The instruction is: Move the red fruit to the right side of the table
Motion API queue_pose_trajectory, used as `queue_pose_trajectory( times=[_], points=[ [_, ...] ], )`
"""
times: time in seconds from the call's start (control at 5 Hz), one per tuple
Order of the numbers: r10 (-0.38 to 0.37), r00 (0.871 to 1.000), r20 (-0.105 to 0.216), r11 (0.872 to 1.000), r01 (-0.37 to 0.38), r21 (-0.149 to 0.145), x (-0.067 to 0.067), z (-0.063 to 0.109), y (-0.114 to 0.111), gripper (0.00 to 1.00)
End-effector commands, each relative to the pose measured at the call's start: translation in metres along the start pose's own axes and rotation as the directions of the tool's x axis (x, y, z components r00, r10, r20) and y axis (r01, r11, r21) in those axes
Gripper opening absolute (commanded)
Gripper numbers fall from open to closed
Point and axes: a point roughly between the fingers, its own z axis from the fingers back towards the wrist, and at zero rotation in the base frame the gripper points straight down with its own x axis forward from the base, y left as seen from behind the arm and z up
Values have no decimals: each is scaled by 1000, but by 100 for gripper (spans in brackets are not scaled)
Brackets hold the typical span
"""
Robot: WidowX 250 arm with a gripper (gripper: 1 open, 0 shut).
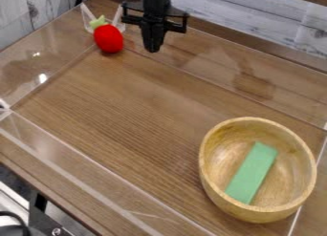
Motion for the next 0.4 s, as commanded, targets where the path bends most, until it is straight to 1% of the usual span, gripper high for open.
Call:
queue_pose_trajectory(
  times=[0.0, 0.2],
  points=[
    [26, 998, 53, 1000, -26, 7, 6, 11, 12, 0],
    [-11, 999, 53, 1000, 11, 9, 8, 1, 22, 0]
  ],
)
